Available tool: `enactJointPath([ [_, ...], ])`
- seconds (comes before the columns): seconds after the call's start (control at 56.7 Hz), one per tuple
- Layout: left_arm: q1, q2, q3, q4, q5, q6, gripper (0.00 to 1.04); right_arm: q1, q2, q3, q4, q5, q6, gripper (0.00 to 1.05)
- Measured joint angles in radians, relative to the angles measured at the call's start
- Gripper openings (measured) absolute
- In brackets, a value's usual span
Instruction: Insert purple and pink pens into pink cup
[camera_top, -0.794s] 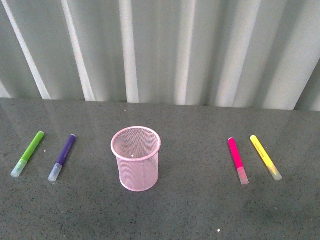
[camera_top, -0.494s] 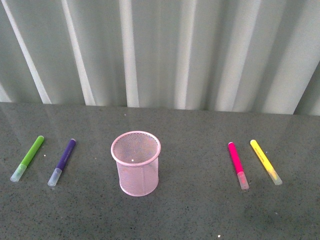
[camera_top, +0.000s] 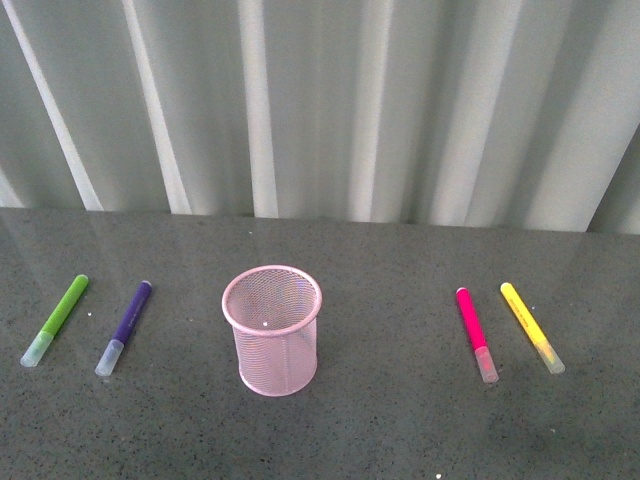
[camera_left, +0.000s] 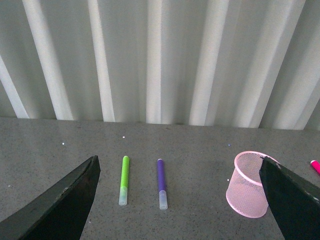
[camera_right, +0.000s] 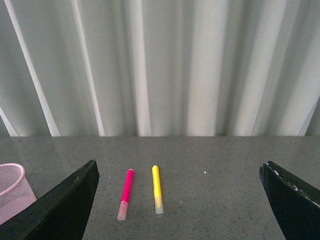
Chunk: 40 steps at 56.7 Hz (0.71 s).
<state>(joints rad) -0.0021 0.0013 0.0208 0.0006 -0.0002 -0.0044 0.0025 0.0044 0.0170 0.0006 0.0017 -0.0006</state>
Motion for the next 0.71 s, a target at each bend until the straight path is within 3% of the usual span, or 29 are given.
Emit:
enactJointPath([
  [0.477, 0.000, 0.000, 0.000, 0.000, -0.001, 0.000, 0.98, 0.000, 0.000, 0.000, 0.000, 0.000, 0.000, 0.98],
  [0.6, -0.085, 0.097, 0.043, -0.150, -0.330, 0.000, 0.98, 0.000, 0.000, 0.000, 0.000, 0.001, 0.000, 0.98],
  [0.706, -0.123, 0.135, 0.067, -0.195, -0.402, -0.024, 0.98, 0.000, 0.000, 0.000, 0.000, 0.001, 0.000, 0.98],
])
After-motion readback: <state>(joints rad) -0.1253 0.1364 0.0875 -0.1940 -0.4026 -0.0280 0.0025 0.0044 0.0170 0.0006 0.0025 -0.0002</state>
